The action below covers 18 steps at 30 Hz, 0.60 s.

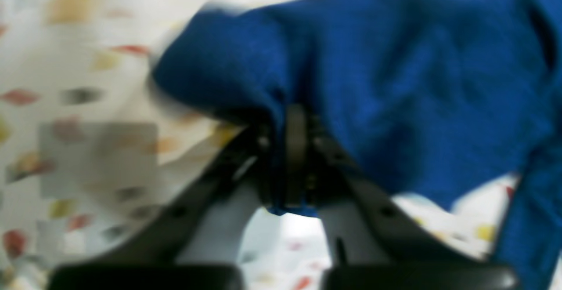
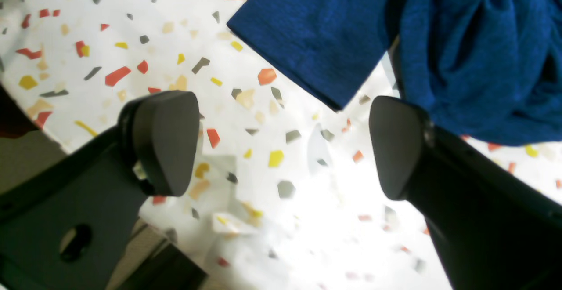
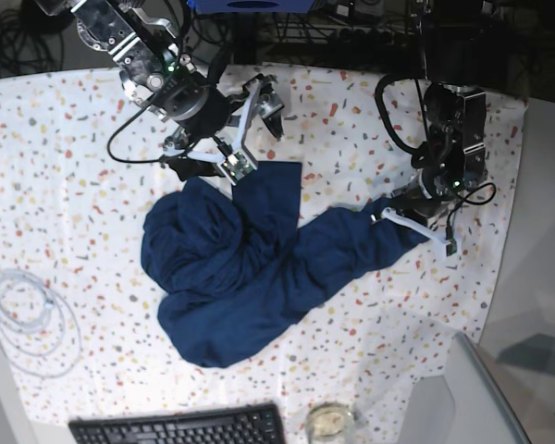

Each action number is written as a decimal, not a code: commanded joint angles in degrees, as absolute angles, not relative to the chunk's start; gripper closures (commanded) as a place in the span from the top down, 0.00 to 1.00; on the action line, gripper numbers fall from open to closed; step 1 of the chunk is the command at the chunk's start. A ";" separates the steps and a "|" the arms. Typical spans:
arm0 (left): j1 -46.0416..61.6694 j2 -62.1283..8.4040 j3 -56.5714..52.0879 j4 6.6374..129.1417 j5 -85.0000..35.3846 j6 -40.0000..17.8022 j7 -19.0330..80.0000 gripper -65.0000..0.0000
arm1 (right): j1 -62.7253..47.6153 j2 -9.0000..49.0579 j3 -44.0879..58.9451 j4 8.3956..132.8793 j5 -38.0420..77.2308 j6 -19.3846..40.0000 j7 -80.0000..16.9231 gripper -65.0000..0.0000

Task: Layout the t-shirt on the table in an organized manner, then fold the t-shirt properly
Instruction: 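Lift the shirt with both grippers and drag it across the cloth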

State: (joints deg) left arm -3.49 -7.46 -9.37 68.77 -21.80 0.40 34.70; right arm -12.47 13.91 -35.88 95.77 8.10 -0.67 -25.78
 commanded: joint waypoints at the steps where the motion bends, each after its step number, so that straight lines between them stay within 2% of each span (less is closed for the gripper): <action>1: -4.35 -8.22 -9.54 72.75 -21.93 0.31 33.45 0.00 | -12.35 14.46 -35.65 97.19 7.96 -1.01 -24.75 0.85; 5: -4.70 -7.34 -9.19 86.02 -22.02 0.31 40.84 0.00 | -14.73 14.46 -31.43 98.51 7.96 -1.01 -24.75 0.85; 10: -7.87 2.59 -7.43 102.73 -22.11 0.31 47.78 0.00 | -17.63 14.11 -23.43 98.07 8.13 -1.01 -24.75 0.85; 14: -11.03 9.00 4.79 106.15 -22.11 0.31 48.66 0.00 | -21.23 14.46 -18.86 98.51 8.13 -1.01 -24.75 0.85; 18: -14.99 9.00 23.25 105.45 -24.31 0.66 44.09 0.00 | -25.80 14.02 -11.56 98.51 8.22 -1.01 -24.75 0.85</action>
State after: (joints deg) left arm -13.98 7.75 23.33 104.33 -22.72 1.50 45.39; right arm -26.26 13.30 -11.99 97.41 8.67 -0.62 -26.13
